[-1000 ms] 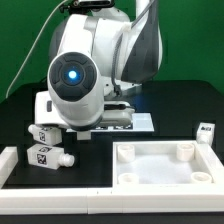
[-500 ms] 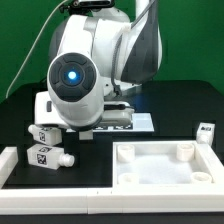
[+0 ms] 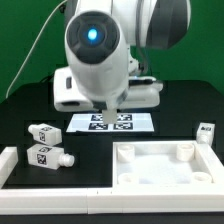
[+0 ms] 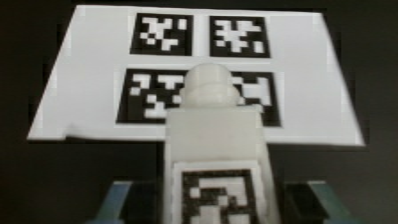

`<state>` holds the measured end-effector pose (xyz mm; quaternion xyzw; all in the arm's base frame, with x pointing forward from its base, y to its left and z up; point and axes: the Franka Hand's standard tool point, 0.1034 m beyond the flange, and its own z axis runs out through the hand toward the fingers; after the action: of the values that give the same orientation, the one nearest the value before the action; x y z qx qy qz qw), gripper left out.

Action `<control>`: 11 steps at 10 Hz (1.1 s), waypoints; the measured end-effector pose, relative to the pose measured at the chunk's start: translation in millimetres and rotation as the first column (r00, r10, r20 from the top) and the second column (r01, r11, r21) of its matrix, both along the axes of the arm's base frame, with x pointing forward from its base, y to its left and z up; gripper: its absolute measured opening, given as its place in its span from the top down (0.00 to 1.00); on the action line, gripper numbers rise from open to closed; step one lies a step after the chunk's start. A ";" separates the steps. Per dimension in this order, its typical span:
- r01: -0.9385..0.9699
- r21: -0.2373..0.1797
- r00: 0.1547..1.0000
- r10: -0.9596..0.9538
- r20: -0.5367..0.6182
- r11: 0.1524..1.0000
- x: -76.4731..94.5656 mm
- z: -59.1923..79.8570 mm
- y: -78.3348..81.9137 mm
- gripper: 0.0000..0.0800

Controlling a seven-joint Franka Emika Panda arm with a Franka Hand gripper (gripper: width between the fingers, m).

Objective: Assemble one leg

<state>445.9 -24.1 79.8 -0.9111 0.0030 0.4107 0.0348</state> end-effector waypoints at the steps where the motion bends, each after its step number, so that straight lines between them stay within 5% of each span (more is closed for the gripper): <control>1: -0.019 0.012 0.994 0.018 0.107 1.000 12.8 6.5 -3.8 0.64; 5: 0.003 -0.018 0.932 0.003 0.362 1.000 24.2 9.6 -2.8 0.64; 8: -0.031 -0.011 0.824 0.032 0.565 0.999 90.8 68.7 63.1 0.64; 10: -0.029 -0.042 0.739 0.050 0.672 0.999 110.1 79.8 83.8 0.64; 11: -0.022 -0.039 0.664 0.043 0.746 0.999 111.3 78.0 80.3 0.64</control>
Offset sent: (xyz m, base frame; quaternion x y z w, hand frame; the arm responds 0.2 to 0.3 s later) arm 0.0000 0.0000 0.0000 0.0000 0.1938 0.0000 0.9810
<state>557.2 56.1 157.8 -0.9997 -0.0224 0.0020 0.0136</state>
